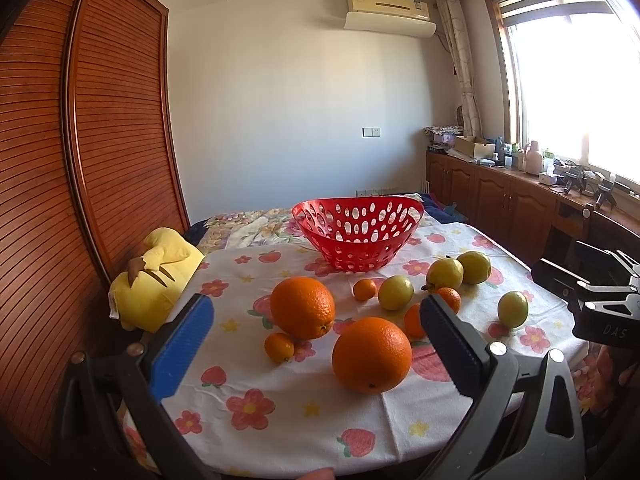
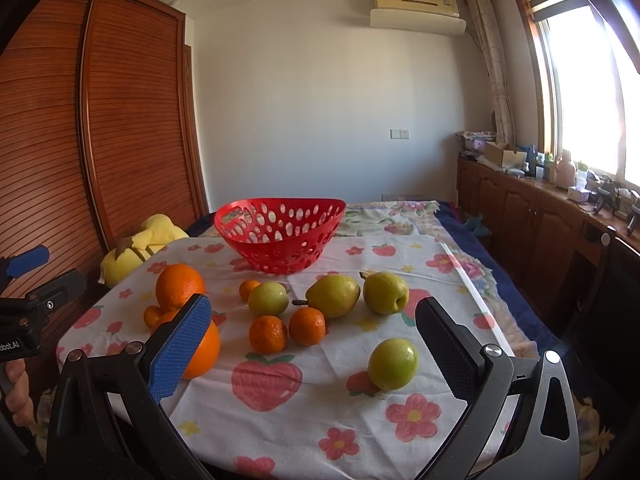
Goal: Organize fruits
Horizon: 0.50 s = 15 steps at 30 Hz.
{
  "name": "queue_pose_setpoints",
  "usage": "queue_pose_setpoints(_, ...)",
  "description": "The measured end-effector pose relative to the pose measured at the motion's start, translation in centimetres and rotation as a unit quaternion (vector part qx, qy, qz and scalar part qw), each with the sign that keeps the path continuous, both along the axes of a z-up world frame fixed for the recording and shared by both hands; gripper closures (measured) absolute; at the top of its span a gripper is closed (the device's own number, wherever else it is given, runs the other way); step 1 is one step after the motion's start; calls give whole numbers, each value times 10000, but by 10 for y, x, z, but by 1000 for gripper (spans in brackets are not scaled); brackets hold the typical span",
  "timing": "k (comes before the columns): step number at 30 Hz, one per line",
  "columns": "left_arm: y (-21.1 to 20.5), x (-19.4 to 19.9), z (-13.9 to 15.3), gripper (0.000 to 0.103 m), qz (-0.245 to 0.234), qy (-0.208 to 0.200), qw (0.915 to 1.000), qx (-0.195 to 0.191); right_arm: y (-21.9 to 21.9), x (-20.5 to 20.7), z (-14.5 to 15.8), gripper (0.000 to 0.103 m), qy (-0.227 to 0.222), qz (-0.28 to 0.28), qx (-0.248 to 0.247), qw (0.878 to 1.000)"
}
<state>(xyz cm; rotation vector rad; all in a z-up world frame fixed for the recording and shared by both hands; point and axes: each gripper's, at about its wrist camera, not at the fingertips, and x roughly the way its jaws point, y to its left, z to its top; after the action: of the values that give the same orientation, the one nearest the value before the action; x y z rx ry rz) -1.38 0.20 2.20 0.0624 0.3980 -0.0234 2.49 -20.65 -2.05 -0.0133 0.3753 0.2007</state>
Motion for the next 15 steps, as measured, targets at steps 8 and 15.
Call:
queue_pose_setpoints(8, 0, -1, 1, 0, -5, -7, 10000, -15, 0, 0, 0, 0, 10, 3, 9, 10000)
queue_pose_setpoints(15, 0, 0, -1, 0, -22, 33, 10000, -30, 0, 0, 0, 0, 7, 5, 2, 10000)
